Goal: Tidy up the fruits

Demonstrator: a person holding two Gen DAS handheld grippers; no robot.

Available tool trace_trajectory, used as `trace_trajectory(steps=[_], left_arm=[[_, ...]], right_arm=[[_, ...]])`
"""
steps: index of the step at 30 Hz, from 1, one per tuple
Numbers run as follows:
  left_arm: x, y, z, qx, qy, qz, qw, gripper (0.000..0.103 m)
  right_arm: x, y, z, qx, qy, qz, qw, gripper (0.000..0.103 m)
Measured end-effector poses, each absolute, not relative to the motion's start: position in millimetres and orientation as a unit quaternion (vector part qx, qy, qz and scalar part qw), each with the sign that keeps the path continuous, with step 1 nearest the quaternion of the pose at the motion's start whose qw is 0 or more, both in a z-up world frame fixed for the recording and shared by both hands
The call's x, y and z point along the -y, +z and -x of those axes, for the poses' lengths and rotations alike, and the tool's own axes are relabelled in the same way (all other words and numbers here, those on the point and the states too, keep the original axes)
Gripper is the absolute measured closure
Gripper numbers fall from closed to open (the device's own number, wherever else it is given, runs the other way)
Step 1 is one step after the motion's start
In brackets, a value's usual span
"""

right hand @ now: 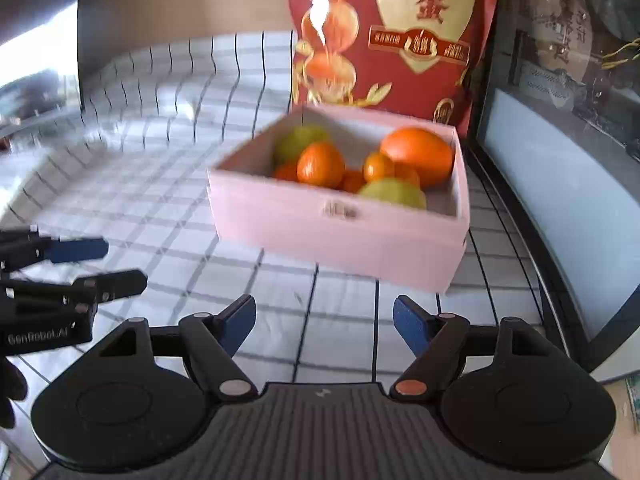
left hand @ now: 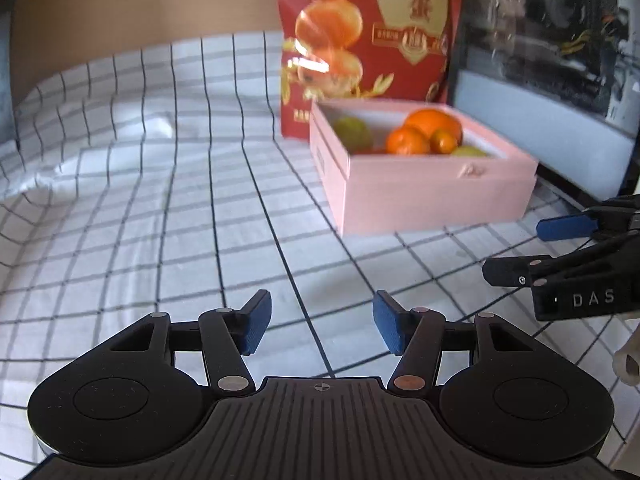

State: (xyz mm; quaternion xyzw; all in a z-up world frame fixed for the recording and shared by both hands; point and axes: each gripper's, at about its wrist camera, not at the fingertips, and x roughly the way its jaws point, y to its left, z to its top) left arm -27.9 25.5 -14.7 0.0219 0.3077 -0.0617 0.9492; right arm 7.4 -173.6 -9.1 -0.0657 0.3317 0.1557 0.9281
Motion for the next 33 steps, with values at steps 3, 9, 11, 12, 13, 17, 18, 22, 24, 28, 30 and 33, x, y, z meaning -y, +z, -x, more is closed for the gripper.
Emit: trace_trajectory(steps=[3,9,11,12,13,17,18,22,24,28,30,33], left_arm=[[-20.9,-20.1,22.2,-0.307,-0.056,-0.027,0.95,0.04],[-12.8,-21.1,16.3,-0.303,-0.025,-0.004,0.953,0.038],[-7.9,-21.6,13.6,-0.304,-0.016,-0.005,0.953,0.036],[-6.1,-21.6,12.3,-0.304,-0.015,-0.004,0.953,0.035],[-4.3,-21.5,11.1,-0.304,-0.014,-0.002,0.952,0.034],[0.2,-21.6,8.2,-0.305,-0.014,-0.001,0.952,0.031],[0.3,-21.5,8.0,-0.306,-0.014,-0.001,0.952,0.03],[0.4,-21.4,7.8,-0.306,-0.012,0.0,0.952,0.03],[3.1,-21.9,7.0,-0.307,-0.009,-0.012,0.951,0.03],[1.8,-22.2,6.8,-0.307,-0.011,-0.015,0.951,0.03],[1.9,-22.3,6.7,-0.307,-0.011,-0.015,0.951,0.03],[0.7,-22.5,6.0,-0.308,-0.012,-0.011,0.951,0.03]], right_arm=[[170.5,-17.4,-12.7,-0.338,0.152,0.071,0.926,0.026],[181.7,-29.8,-26.5,-0.354,0.133,0.03,0.925,0.016],[184.6,-32.4,-28.1,-0.35,0.123,0.023,0.928,0.009],[185.9,-33.9,-29.0,-0.349,0.117,0.018,0.93,0.007],[186.0,-34.6,-29.9,-0.349,0.114,0.017,0.93,0.004],[185.7,-36.5,-35.3,-0.348,0.11,0.019,0.931,0.0],[187.3,-37.5,-36.5,-0.344,0.111,0.018,0.932,0.0],[189.8,-39.6,-34.6,-0.329,0.1,0.011,0.939,0.0],[189.9,-39.4,-34.0,-0.328,0.097,0.011,0.939,0.0],[189.9,-38.9,-34.2,-0.329,0.097,0.011,0.939,0.0],[190.2,-38.8,-34.0,-0.329,0.098,0.011,0.939,0.0],[191.0,-38.6,-32.8,-0.329,0.101,0.011,0.939,0.0]])
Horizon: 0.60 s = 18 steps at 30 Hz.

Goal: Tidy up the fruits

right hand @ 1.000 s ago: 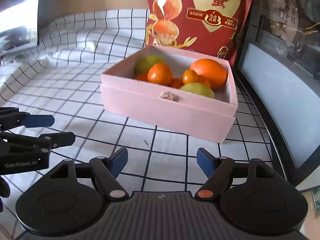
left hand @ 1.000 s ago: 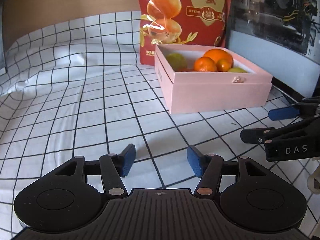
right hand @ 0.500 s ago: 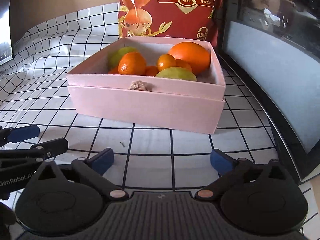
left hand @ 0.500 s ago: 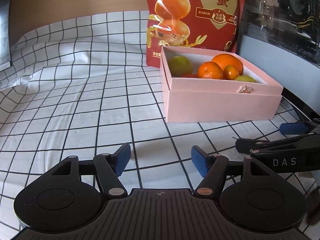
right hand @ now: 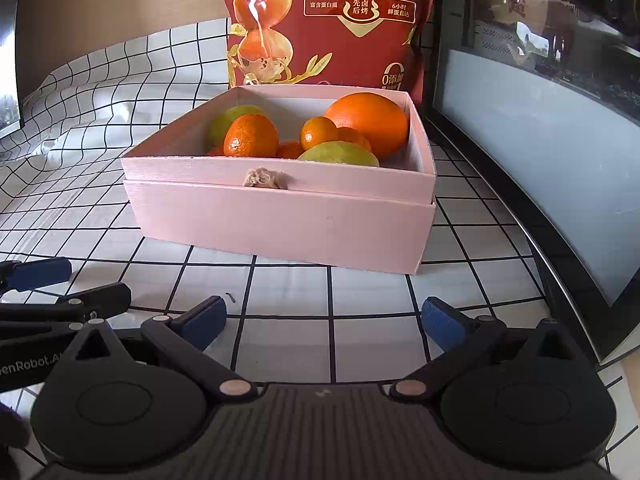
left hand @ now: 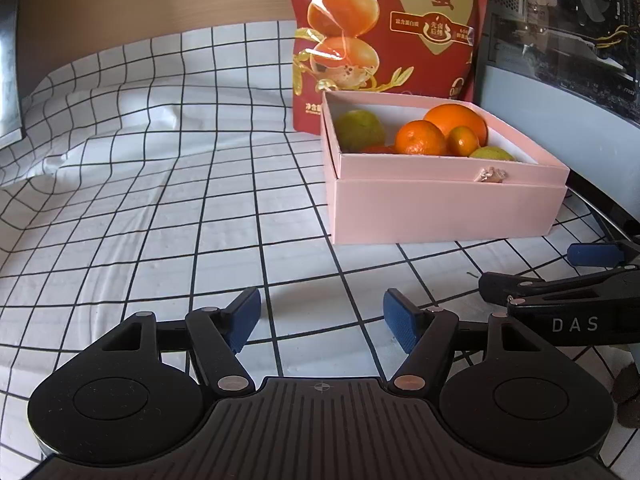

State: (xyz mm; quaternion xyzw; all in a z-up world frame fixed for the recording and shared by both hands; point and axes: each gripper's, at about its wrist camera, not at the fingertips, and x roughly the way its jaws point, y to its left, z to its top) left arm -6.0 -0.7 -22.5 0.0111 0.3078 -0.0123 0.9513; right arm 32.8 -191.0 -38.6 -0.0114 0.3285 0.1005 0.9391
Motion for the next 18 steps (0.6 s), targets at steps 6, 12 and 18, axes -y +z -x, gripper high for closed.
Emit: trace_trajectory(steps=[6,12,18], left_arm=[[-0.2,-22.7,5.9,-0.308,-0.013,-0.01,0.951,0.029],[0.2,-22.8,5.8,-0.308,-0.013,-0.01,0.951,0.029],[0.3,-22.8,5.7,-0.308,-0.013,-0.011,0.951,0.029]], right_arm=[[191.2,-38.8,-32.5,-0.328,0.101,0.012,0.939,0.0],[191.2,-38.8,-32.4,-0.328,0.101,0.012,0.939,0.0],[191.3,-38.7,-32.4,-0.328,0.101,0.012,0.939,0.0]])
